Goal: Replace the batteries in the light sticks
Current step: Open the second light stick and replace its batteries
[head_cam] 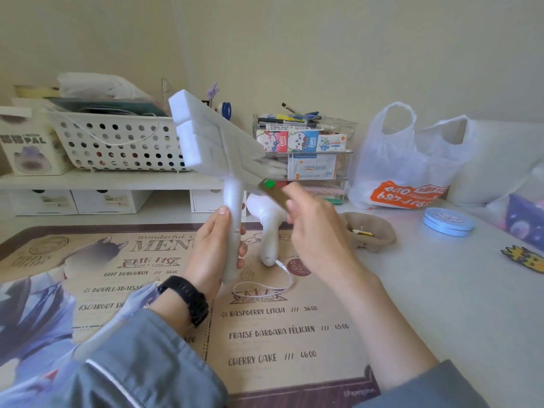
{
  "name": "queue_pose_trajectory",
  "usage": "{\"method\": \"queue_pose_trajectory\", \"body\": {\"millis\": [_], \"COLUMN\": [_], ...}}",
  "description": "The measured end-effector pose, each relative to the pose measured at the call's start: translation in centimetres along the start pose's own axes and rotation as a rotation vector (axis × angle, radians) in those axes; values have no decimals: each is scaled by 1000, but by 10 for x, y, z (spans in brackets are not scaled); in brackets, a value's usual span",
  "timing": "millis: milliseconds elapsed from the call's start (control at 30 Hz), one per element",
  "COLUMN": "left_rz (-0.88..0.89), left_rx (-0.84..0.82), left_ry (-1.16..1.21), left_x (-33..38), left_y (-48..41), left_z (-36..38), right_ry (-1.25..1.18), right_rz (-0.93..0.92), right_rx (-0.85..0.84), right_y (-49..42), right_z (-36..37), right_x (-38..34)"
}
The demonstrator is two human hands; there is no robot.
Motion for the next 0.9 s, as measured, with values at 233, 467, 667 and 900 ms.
{"method": "queue_pose_trajectory", "body": {"millis": [233, 467, 667, 900], "left_rz": [-49, -85, -85, -92], "left_rx": [-22, 1, 38, 33], "left_ry": [13, 32, -45, -115], "left_x": [-1, -4, -8, -6], "left_y": [0, -2, -4, -6], "left_z": [2, -1, -4, -9], "right_ry": [-58, 102, 279, 424], "right_rz": [-183, -195, -275, -253], "right_rx": [-209, -175, -36, -109], "right_y": [15, 12, 11, 8], "right_z": [38, 35, 35, 46], "right_x": [-21, -19, -29, -40]}}
Point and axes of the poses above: each hand's wrist, its own y-axis away from the middle knuckle, its own z-axis out of the palm, x = y × z, the point moved 9 cm from there along -y, towards the middle knuckle, and after that the axes turned 6 degrees about -y, right-handed, at the moved point
